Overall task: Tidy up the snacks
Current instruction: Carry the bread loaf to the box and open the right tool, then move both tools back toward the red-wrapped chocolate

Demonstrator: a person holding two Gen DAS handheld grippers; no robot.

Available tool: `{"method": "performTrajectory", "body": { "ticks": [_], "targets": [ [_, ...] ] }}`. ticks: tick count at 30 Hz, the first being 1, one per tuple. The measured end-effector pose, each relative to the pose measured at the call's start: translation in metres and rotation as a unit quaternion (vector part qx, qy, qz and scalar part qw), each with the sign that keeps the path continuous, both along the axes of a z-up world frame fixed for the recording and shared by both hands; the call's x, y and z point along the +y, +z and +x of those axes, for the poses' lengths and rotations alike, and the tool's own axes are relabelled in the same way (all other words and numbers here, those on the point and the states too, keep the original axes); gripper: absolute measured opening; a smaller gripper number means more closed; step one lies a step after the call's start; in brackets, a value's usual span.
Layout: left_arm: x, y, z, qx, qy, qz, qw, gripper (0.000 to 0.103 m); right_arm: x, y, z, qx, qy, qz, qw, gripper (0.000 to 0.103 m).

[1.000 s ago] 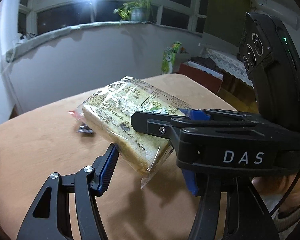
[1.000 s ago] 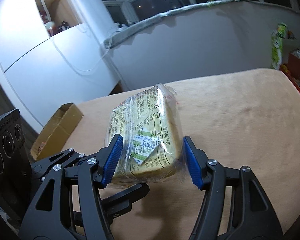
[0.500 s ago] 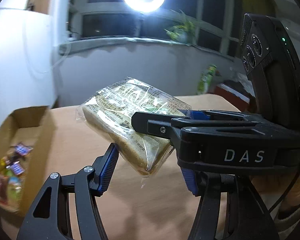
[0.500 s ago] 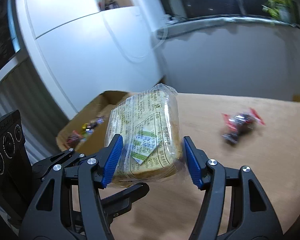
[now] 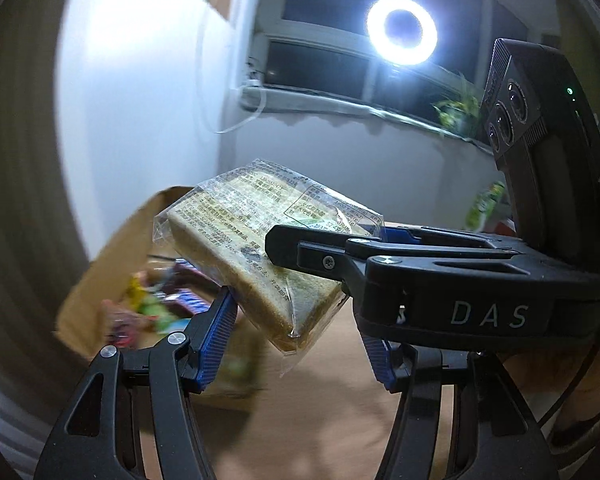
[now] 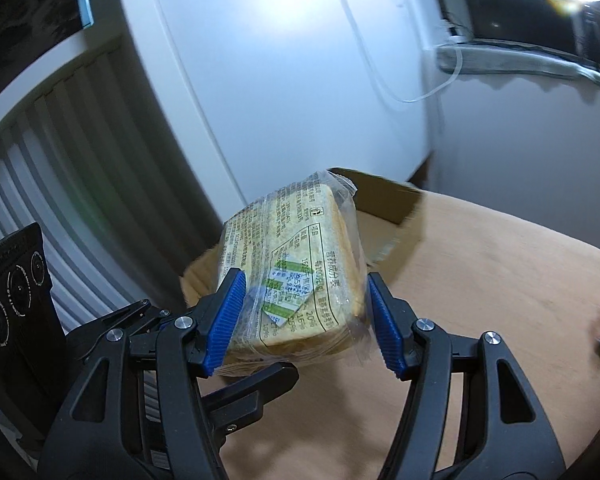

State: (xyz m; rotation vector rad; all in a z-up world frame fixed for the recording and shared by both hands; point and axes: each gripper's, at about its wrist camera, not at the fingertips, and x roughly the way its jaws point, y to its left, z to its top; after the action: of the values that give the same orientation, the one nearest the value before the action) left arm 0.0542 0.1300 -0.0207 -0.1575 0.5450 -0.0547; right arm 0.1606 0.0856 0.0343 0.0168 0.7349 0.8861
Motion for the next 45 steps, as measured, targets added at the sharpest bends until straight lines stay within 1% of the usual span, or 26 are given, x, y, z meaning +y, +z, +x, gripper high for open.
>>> {"method": "performTrajectory", "body": {
  "ticks": [7, 10, 12, 13, 15, 16, 17, 18, 20, 23, 28, 29, 31, 37, 39, 41, 45],
  "targets": [
    [0.032, 0.001, 0.002, -0.002, 0.026, -0.006, 0.9996, 0.06, 0.036, -0.003, 0.009, 0.001, 0.019, 0.003, 1.0, 0.064],
    [0.04, 0.0, 0.004, 0.0, 0.032, -0.006, 0.9995, 0.06, 0.045, -0.003, 0.015, 0.001, 0.024, 0.0, 1.0, 0.064],
    [0.045, -0.004, 0.009, 0.004, 0.03, -0.008, 0.9995, 0.062, 0.047, -0.008, 0.019, -0.007, 0.024, -0.009, 1.0, 0.064],
    [0.048, -0.007, 0.011, 0.008, 0.029, -0.006, 0.9995, 0.062, 0.044, -0.011, 0.02, -0.008, 0.01, -0.01, 1.0, 0.064],
    [0.056, -0.01, 0.006, 0.011, 0.057, 0.014, 0.9982, 0.063, 0.033, -0.013, 0.021, -0.007, -0.003, -0.002, 1.0, 0.064],
    [0.062, -0.011, 0.001, 0.008, 0.071, 0.02, 0.9973, 0.07, 0.025, -0.014, 0.02, -0.01, -0.011, 0.003, 1.0, 0.064],
    [0.068, -0.012, -0.004, 0.008, 0.078, 0.016, 0.9968, 0.072, 0.019, -0.015, 0.02, -0.013, -0.021, 0.002, 1.0, 0.064],
    [0.075, -0.013, -0.008, 0.008, 0.086, 0.01, 0.9962, 0.073, 0.01, -0.017, 0.02, -0.018, -0.037, -0.001, 0.999, 0.064],
    [0.085, -0.012, -0.015, 0.006, 0.102, 0.0, 0.9948, 0.073, -0.001, -0.019, 0.02, -0.019, -0.05, -0.002, 0.999, 0.064],
    [0.093, -0.007, -0.019, -0.004, 0.115, -0.004, 0.9933, 0.073, -0.019, -0.023, 0.02, -0.01, -0.069, 0.0, 0.998, 0.064],
    [0.088, 0.0, -0.019, -0.011, 0.114, -0.012, 0.9934, 0.073, -0.036, -0.029, 0.012, -0.015, -0.081, -0.011, 0.997, 0.065],
    [0.086, 0.001, -0.016, -0.011, 0.112, -0.011, 0.9936, 0.073, -0.037, -0.029, 0.011, -0.017, -0.083, -0.013, 0.996, 0.065],
    [0.079, 0.003, -0.014, -0.012, 0.109, -0.005, 0.9939, 0.073, -0.04, -0.029, 0.006, -0.021, -0.084, -0.018, 0.996, 0.069],
    [0.065, 0.011, -0.014, -0.018, 0.1, 0.006, 0.9948, 0.073, -0.057, -0.026, -0.002, -0.027, -0.085, -0.014, 0.996, 0.072],
    [0.061, 0.013, -0.014, -0.019, 0.098, 0.007, 0.995, 0.074, -0.063, -0.027, -0.003, -0.026, -0.087, -0.01, 0.996, 0.075],
    [0.056, 0.015, -0.012, -0.02, 0.091, 0.004, 0.9957, 0.074, -0.068, -0.029, -0.003, -0.023, -0.091, -0.011, 0.996, 0.075],
    [0.044, 0.022, -0.007, -0.029, 0.071, -0.006, 0.997, 0.075, -0.082, -0.031, -0.001, -0.023, -0.108, -0.029, 0.994, 0.075]
  ]
}}
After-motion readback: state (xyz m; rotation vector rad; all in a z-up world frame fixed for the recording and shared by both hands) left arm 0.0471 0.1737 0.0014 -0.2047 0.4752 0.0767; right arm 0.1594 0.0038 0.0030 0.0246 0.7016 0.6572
